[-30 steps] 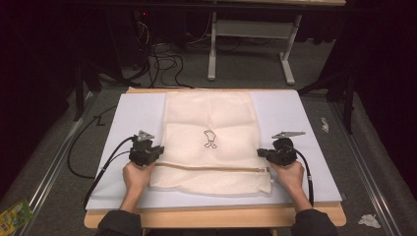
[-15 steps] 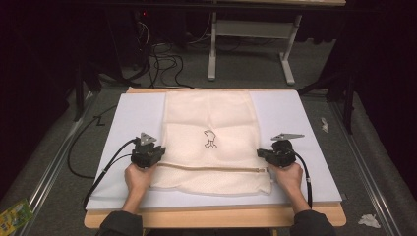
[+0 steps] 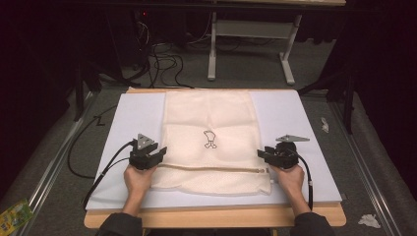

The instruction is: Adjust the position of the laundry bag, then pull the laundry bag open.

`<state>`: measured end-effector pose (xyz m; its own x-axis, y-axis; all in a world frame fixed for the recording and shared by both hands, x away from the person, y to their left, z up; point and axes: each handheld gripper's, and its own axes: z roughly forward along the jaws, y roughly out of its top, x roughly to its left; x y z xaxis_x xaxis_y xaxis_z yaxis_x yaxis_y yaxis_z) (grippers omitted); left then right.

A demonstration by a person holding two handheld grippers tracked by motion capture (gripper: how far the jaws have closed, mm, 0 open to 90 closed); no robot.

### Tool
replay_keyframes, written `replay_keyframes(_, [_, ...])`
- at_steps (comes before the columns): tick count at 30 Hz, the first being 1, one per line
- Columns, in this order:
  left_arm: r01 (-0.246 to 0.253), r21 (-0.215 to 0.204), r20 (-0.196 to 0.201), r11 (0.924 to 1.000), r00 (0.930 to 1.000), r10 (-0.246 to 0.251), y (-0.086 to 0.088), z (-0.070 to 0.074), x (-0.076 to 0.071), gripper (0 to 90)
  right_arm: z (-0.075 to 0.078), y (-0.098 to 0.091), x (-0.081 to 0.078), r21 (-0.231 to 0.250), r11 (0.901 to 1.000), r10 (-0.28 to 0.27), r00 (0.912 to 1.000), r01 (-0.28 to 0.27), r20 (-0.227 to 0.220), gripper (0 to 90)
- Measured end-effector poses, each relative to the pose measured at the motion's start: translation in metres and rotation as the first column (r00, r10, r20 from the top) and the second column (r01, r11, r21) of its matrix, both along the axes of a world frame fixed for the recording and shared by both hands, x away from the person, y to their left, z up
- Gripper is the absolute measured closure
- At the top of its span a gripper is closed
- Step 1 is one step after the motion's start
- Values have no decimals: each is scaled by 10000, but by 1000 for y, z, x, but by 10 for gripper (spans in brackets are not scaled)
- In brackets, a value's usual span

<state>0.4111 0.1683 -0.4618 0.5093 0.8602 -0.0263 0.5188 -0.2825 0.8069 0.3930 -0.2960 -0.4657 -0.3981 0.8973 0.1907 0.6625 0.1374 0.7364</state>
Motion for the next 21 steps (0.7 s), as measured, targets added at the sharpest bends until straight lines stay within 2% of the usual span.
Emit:
replay_keyframes(5, [-89, 21, 218, 10000, 9997, 88, 3, 2, -3, 525, 0, -6, -3, 240, 9991, -361, 9992, 357, 160, 473])
replay_keyframes(6, [-89, 21, 218, 10000, 9997, 88, 3, 2, -3, 513, 0, -6, -3, 240, 9991, -361, 9992, 357, 160, 473])
replay_keyframes(8, [-31, -171, 499, 9998, 9987, 40, 3, 2, -7, 501, 0, -8, -6, 142, 9990, -423, 9983, 418, 400, 530])
replay_keyframes(10, [58, -202, 569, 9998, 9984, -46, 1, 2, -10, 495, 0, -8, -7, -56, 9993, -357, 9986, 359, 380, 560])
replay_keyframes(16, [173, -292, 649, 9994, 9978, -154, -3, 0, -15, 481, -2, -7, -9, -75, 9994, -341, 9979, 346, 543, 538])
replay_keyframes(17, [208, -336, 649, 9992, 9977, -185, -4, 0, -16, 477, -2, -8, -10, 174, 9995, -282, 9989, 275, 380, 514])
replay_keyframes(21, [303, -410, 666, 9987, 9974, -276, -7, -1, -20, 473, -1, -10, -12, 530, 9984, -217, 9994, 203, 272, 492])
